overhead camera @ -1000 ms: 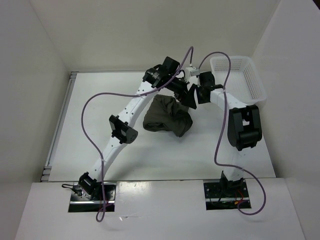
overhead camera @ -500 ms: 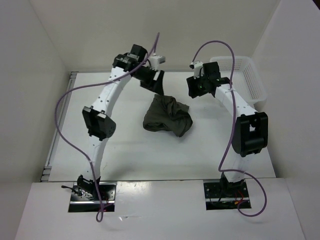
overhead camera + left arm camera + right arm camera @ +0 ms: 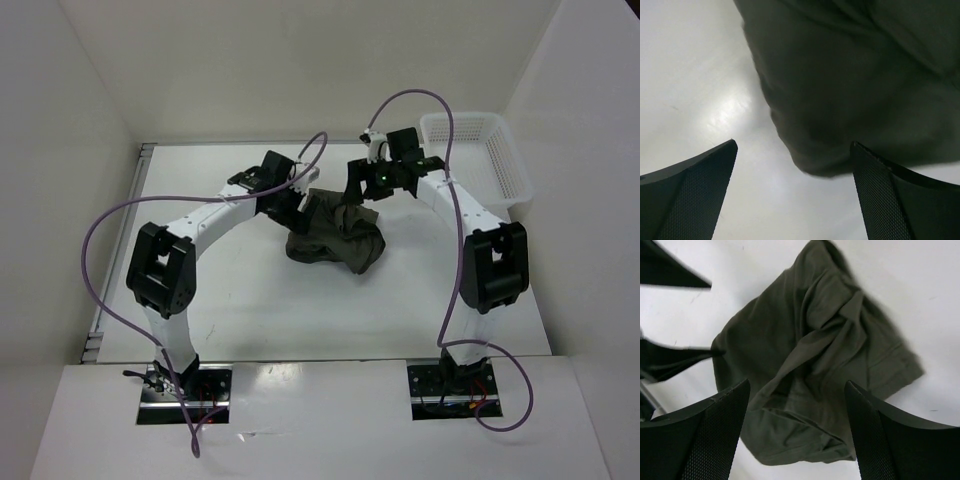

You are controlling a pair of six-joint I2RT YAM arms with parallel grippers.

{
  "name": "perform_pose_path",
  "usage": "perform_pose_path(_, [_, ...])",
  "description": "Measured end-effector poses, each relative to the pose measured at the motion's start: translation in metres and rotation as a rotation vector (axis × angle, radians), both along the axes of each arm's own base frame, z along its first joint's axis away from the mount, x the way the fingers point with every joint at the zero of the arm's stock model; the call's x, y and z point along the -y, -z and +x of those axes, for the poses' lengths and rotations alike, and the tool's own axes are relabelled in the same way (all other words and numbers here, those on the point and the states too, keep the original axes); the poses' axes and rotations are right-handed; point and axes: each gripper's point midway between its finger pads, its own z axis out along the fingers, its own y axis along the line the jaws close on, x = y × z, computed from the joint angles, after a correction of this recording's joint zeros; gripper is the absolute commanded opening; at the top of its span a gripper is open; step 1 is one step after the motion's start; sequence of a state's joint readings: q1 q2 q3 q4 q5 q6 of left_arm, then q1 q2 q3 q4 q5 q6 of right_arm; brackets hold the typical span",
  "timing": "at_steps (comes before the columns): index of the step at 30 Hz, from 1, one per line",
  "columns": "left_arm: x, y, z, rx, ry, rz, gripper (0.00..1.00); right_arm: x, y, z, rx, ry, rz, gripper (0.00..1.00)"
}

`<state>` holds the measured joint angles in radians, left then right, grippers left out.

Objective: Fold and stack the shorts
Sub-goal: Fold the shorts

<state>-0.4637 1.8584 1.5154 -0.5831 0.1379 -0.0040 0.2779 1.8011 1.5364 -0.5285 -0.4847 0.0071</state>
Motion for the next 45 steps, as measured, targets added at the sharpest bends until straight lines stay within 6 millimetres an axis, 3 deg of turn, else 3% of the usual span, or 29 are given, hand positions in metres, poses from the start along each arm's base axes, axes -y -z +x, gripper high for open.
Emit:
perform_pose_path(3, [0.005, -0.001, 0.025, 0.090, -0.025, -0.002, 1.00, -0.011, 0.015, -0.010, -0.051, -0.010, 0.000, 0.81])
perform_pose_path(7, [0.009, 0.005, 0.037, 0.117, -0.031, -0.002, 1.00, -0.027, 0.031, -0.020, -0.088, -0.030, -0.024, 0.81])
perform_pose_path(11, [0.014, 0.014, 0.027, 0.086, -0.009, 0.004, 1.00, -0.032, 0.048, -0.022, -0.111, -0.018, -0.067, 0.78])
perform_pose_path(15, [0.021, 0.027, 0.005, 0.016, 0.035, 0.000, 0.98, -0.023, 0.060, -0.016, -0.111, 0.027, -0.121, 0.71])
perform_pose_path(16, [0.022, 0.030, -0.002, -0.003, 0.045, 0.000, 0.98, -0.021, 0.062, -0.015, -0.110, 0.037, -0.133, 0.67])
perform_pose_path(17, [0.023, 0.034, -0.007, -0.020, 0.054, 0.001, 0.96, -0.019, 0.064, -0.014, -0.111, 0.042, -0.140, 0.56])
perform_pose_path(18, [0.024, 0.038, -0.013, -0.037, 0.063, 0.000, 0.92, -0.018, 0.065, -0.014, -0.110, 0.047, -0.148, 0.48])
perform_pose_path(20, [0.023, 0.044, -0.023, -0.065, 0.070, 0.005, 0.63, -0.015, 0.068, -0.014, -0.110, 0.053, -0.160, 0.26])
perform_pose_path(22, [0.020, 0.052, -0.030, -0.078, 0.081, 0.018, 0.36, -0.013, 0.071, -0.014, -0.113, 0.062, -0.170, 0.12])
perform_pose_path(23, [0.018, 0.056, -0.034, -0.088, 0.081, 0.023, 0.26, -0.013, 0.072, -0.013, -0.114, 0.065, -0.175, 0.06])
perform_pose_path(24, [0.016, 0.059, -0.038, -0.098, 0.079, 0.028, 0.24, -0.012, 0.074, -0.013, -0.116, 0.070, -0.180, 0.00])
perform_pose_path(27, [0.013, 0.067, -0.043, -0.113, 0.076, 0.035, 0.24, -0.010, 0.082, -0.012, -0.129, 0.077, -0.193, 0.00])
perform_pose_path(30, [0.012, 0.067, -0.044, -0.100, 0.075, 0.030, 0.14, -0.005, 0.090, -0.008, -0.130, 0.096, -0.224, 0.00])
perform_pose_path(33, [0.009, 0.068, -0.047, -0.088, 0.071, 0.035, 0.14, 0.003, 0.093, 0.009, -0.103, 0.134, -0.261, 0.00])
perform_pose_path(39, [0.009, 0.070, -0.055, -0.032, 0.075, 0.078, 0.14, 0.022, 0.087, 0.064, -0.004, 0.232, -0.316, 0.00])
perform_pose_path(42, [0.012, 0.071, -0.055, -0.012, 0.080, 0.087, 0.14, 0.022, 0.088, 0.076, 0.021, 0.250, -0.336, 0.01])
perform_pose_path(43, [0.012, 0.072, -0.055, -0.008, 0.079, 0.088, 0.14, 0.022, 0.091, 0.078, 0.025, 0.256, -0.349, 0.18])
perform_pose_path(45, [0.013, 0.072, -0.055, -0.004, 0.079, 0.089, 0.16, 0.026, 0.097, 0.081, 0.035, 0.271, -0.382, 0.33])
